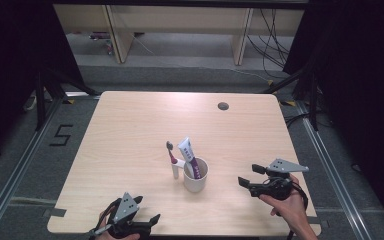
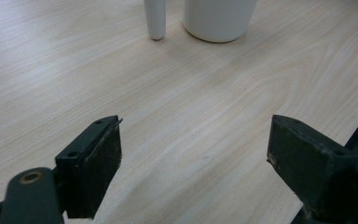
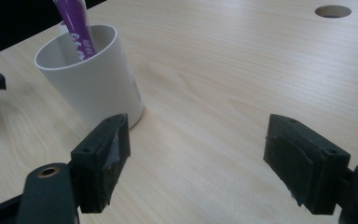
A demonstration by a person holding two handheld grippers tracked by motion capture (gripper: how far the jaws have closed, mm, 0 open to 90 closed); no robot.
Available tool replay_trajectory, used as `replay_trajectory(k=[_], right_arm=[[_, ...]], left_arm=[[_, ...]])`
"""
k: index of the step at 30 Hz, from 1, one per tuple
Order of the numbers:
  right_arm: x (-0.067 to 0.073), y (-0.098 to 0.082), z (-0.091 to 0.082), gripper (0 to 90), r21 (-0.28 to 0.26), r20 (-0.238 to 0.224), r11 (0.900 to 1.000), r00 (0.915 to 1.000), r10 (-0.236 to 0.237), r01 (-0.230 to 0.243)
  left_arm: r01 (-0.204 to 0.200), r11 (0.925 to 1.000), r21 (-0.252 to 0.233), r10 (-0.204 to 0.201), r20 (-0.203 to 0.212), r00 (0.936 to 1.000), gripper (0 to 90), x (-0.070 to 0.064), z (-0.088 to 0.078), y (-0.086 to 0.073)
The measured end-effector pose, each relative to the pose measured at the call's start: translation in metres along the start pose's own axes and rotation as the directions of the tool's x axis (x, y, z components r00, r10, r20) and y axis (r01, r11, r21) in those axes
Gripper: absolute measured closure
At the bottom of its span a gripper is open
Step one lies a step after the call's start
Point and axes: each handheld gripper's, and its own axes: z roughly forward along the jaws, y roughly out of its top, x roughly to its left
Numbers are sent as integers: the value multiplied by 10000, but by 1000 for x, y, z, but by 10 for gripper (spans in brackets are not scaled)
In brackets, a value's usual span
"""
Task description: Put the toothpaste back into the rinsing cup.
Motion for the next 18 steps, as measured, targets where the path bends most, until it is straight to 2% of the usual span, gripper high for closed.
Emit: replay_trajectory(k=[1,3,4,5,6,7,9,10,11,12,13,14,15,17,18], right_arm=[[-1,-1,0,226,-78,-22,9998,9999,-161,161],[1,-3,-2,224,74,46,10000,10000,-19,19],[0,-4,-3,222,-54,98,9998,9998,-171,171],[2,-6,-3,218,-3,-28,9999,9999,156,-156],[-1,-6,-5,217,46,154,9995,9994,-303,302],[2,-7,-6,214,169,62,9998,10000,39,-40],[1,-9,-6,208,104,124,9998,9997,-198,196],[2,-11,-8,205,241,45,9997,10000,30,-31],[1,-11,-7,201,57,134,9997,9996,-256,255],[3,-13,-7,194,81,23,10000,10000,15,-15],[2,-13,-8,189,143,51,9998,9999,-165,164],[3,-15,-9,184,170,104,9998,9999,-35,33],[2,-16,-10,182,189,111,9996,9997,-209,207],[5,-18,-12,177,356,128,9994,9999,-3,-1],[3,-19,-12,174,371,236,9988,9992,-316,307]], left_arm=[[-9,10000,-3,9,-2,10000,174,0,0,0],[-25,10000,5,25,-39,10000,174,-1,0,0],[-55,10000,28,56,-49,10000,174,0,0,0],[-40,10000,14,40,-30,10000,174,0,0,0],[-30,10000,29,30,-32,10000,174,0,0,0],[-12,10000,15,12,-7,10000,173,0,0,0],[-11,10000,29,11,-30,10000,174,-1,0,0],[-6,10000,16,6,-20,10000,174,-1,0,0],[-27,10000,34,27,-62,10000,173,-1,0,0],[-30,10000,34,30,-49,10000,174,0,0,0],[-25,10000,40,25,-56,10000,173,0,0,0],[-37,10000,45,38,-67,10000,173,0,0,0],[-34,10000,32,34,-70,10000,174,0,0,0],[-45,10000,32,45,-69,10000,173,0,0,0],[-42,10000,33,42,-75,10000,173,0,0,0]])
